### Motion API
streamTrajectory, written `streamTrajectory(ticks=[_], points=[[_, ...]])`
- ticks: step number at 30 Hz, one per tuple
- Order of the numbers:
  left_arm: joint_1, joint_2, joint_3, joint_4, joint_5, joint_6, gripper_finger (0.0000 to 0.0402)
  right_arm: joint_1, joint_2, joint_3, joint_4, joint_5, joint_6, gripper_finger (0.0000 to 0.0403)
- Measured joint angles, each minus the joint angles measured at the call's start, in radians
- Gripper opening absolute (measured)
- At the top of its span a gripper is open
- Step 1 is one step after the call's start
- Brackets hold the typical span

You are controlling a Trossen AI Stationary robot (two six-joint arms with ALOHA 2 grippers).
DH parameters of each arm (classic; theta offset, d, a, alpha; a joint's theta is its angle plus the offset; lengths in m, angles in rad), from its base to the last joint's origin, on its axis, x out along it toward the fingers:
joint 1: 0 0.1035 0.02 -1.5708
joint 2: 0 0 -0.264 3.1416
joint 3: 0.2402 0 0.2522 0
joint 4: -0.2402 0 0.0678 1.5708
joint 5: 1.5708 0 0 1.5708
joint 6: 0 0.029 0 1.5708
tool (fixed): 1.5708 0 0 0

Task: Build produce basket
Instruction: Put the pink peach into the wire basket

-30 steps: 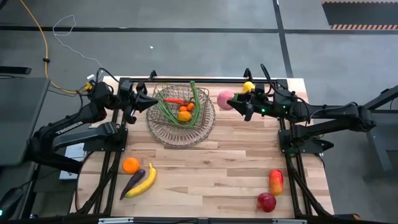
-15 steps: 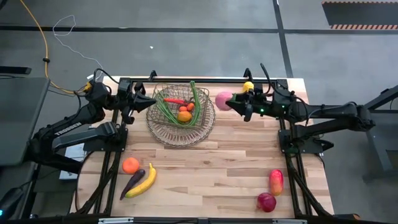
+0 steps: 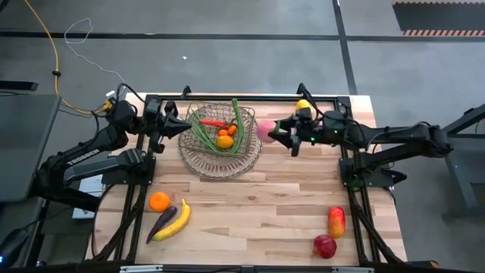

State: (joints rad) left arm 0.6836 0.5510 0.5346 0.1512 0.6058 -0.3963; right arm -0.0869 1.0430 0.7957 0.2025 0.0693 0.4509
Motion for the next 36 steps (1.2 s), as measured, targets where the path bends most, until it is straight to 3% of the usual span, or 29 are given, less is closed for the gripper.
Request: streamTrajectory(ticks=[4, 14, 26, 36], points=[[0.019, 0.0, 0.0, 0.059, -0.007, -0.036, 0.0, -0.028, 0.113, 0.129, -0.101, 0.001, -0.016, 0.0241], [0.056, 0.0, 0.0, 0.08, -0.008, -0.046, 0.0, -0.083, 0.569, 0.502, -0.195, 0.0, -0.058, 0.0241], [0.055, 0.0, 0.0, 0.085, -0.07, -0.046, 0.0, -0.096, 1.027, 0.856, -0.243, 0.072, 0.296, 0.0241], [0.055, 0.0, 0.0, 0.086, -0.06, -0.049, 0.0, -0.096, 1.224, 1.089, -0.458, 0.074, 0.349, 0.0243]])
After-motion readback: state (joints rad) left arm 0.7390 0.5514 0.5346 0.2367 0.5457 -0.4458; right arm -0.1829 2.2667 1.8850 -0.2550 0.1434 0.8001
